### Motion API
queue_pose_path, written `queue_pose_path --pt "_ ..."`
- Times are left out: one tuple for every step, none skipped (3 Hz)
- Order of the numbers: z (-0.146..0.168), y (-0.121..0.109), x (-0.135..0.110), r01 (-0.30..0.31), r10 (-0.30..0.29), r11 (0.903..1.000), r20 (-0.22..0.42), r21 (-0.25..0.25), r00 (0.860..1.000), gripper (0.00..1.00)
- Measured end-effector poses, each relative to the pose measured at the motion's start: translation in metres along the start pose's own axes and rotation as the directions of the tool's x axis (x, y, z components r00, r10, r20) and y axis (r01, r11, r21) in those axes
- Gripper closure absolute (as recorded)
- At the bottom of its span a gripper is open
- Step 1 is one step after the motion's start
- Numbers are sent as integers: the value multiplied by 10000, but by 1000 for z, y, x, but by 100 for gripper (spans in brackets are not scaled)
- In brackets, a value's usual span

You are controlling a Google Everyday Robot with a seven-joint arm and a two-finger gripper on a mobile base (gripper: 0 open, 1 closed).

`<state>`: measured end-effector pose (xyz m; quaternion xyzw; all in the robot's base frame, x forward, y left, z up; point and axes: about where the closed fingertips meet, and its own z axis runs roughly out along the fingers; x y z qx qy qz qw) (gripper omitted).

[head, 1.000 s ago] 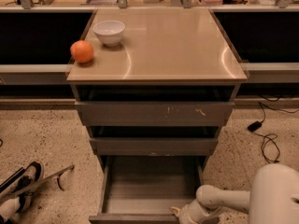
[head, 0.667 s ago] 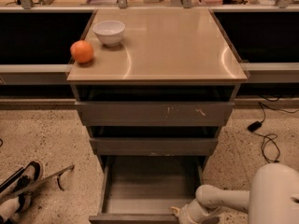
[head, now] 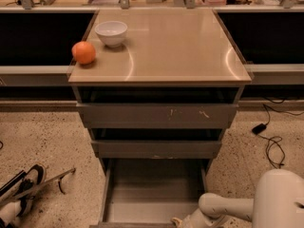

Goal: Open bottom drawer

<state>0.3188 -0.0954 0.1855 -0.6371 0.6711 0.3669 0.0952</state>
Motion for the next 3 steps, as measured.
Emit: queue_pose_path --pt "-2 1 -2 -2 2 10000 4 -1 10000 0" --pt "4 29 -1 -211 218 9997 538 -152 9983 0" --pt "4 29 -1 -211 218 9997 538 -152 9983 0"
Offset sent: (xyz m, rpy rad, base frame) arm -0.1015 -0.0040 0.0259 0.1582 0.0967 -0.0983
